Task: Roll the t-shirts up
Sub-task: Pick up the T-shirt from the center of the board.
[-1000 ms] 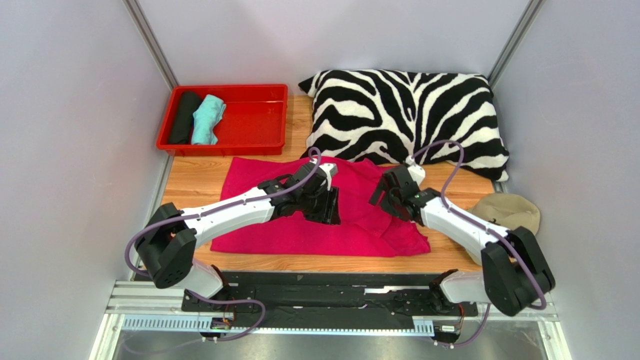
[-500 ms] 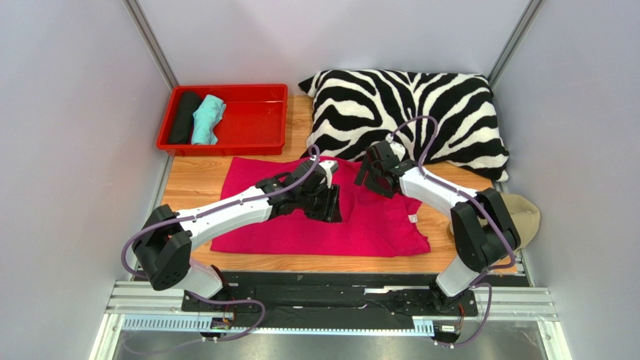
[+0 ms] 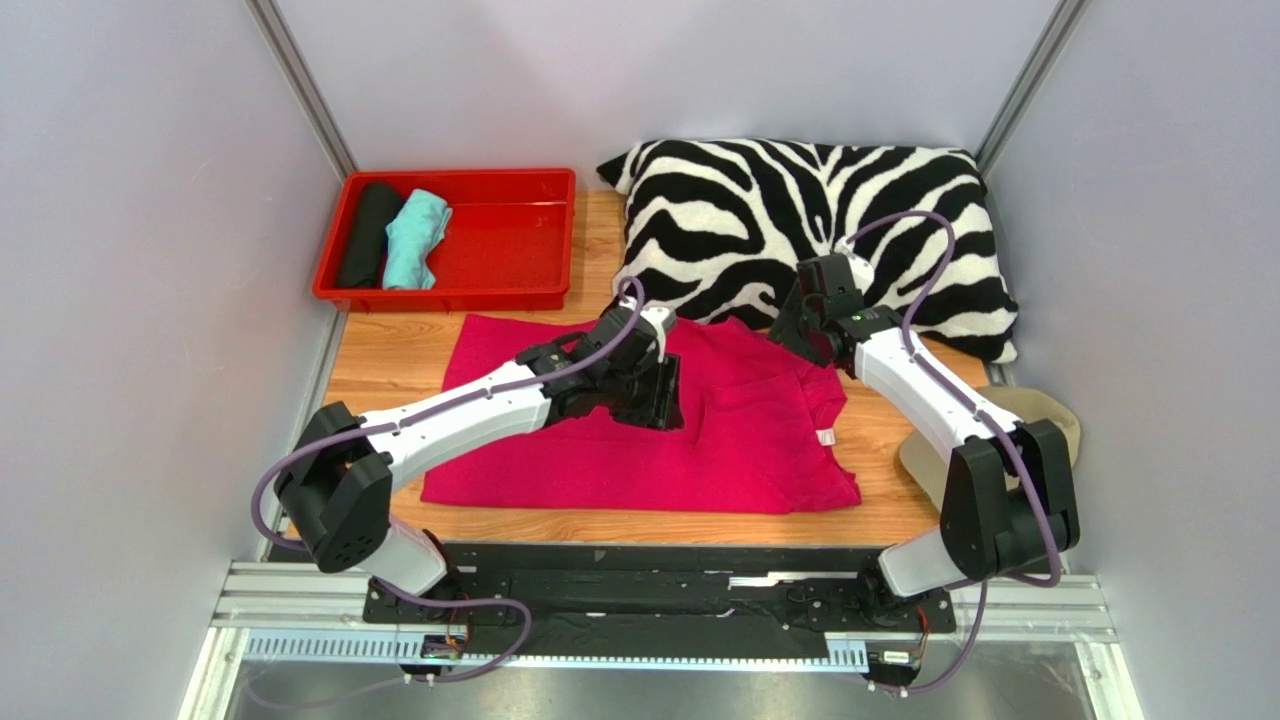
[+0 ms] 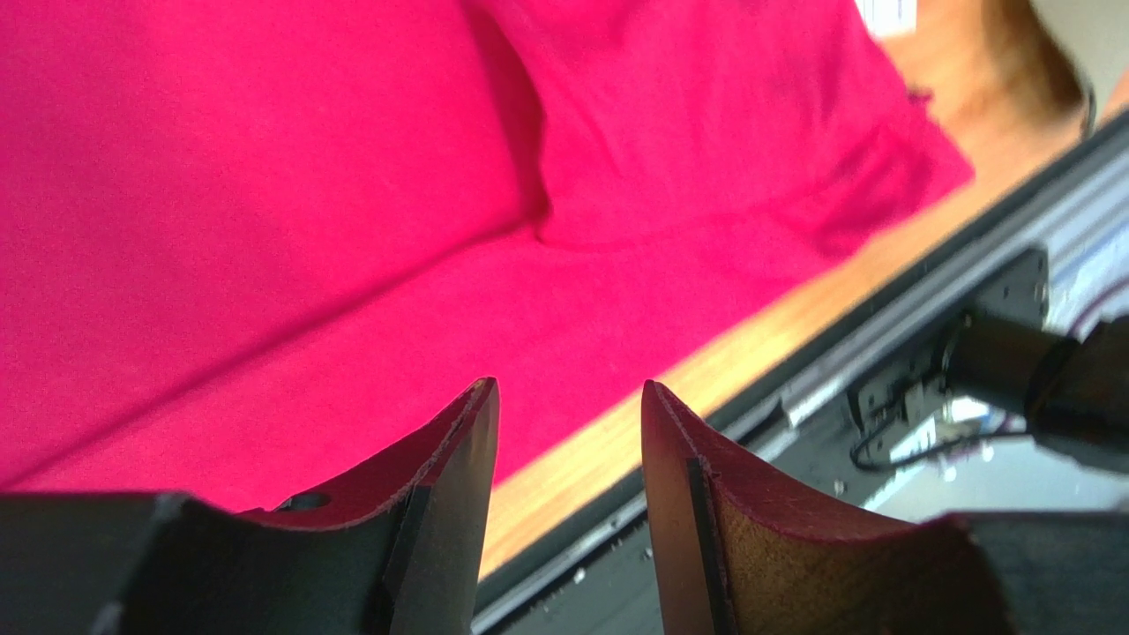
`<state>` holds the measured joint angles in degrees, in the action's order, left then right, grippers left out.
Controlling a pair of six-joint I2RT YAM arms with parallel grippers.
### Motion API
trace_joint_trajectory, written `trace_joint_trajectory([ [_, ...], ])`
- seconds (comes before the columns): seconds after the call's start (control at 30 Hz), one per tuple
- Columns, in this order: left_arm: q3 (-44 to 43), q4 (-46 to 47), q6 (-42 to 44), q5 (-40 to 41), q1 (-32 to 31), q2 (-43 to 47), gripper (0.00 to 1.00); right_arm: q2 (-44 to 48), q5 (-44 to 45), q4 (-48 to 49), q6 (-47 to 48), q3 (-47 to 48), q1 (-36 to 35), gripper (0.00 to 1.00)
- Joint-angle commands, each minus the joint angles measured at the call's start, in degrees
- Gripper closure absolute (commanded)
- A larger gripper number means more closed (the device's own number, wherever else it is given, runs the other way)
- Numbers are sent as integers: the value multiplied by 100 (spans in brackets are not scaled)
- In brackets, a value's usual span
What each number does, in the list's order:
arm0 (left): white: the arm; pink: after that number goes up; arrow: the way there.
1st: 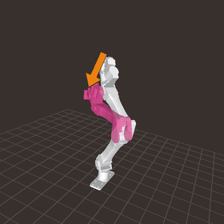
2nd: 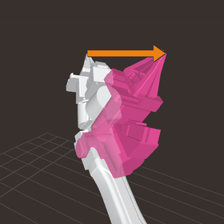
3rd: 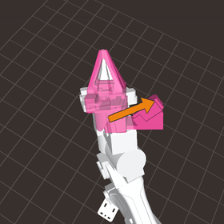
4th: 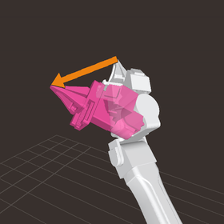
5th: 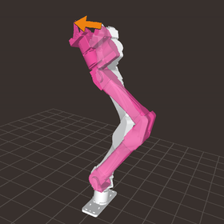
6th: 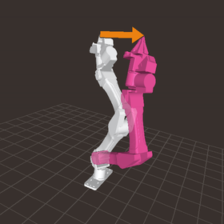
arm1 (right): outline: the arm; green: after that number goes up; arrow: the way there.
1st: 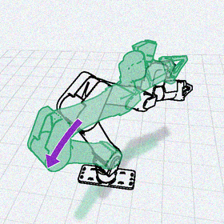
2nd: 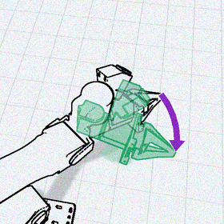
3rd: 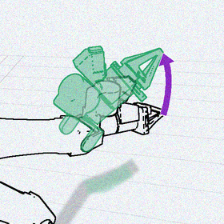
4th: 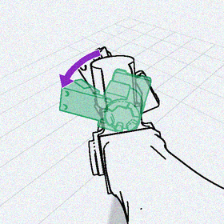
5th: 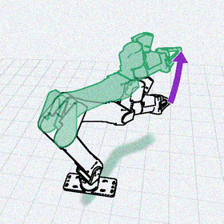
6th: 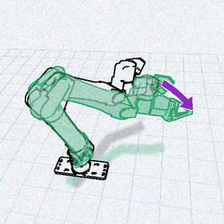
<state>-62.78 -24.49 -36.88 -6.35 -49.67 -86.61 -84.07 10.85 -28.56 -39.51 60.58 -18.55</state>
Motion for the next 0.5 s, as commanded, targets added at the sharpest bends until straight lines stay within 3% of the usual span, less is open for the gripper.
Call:
trace_joint_trajectory([
  [0.0,-191,-117,-29,118,598,214,48,-109,-170,87,321,-72,482,58],
  [0.13,-120,-196,14,11,950,486,48,-390,-549,315,364,-195,1018,62],
  [0.47,-41,-328,85,-121,1468,733,48,-979,-672,640,330,-310,1239,59],
])
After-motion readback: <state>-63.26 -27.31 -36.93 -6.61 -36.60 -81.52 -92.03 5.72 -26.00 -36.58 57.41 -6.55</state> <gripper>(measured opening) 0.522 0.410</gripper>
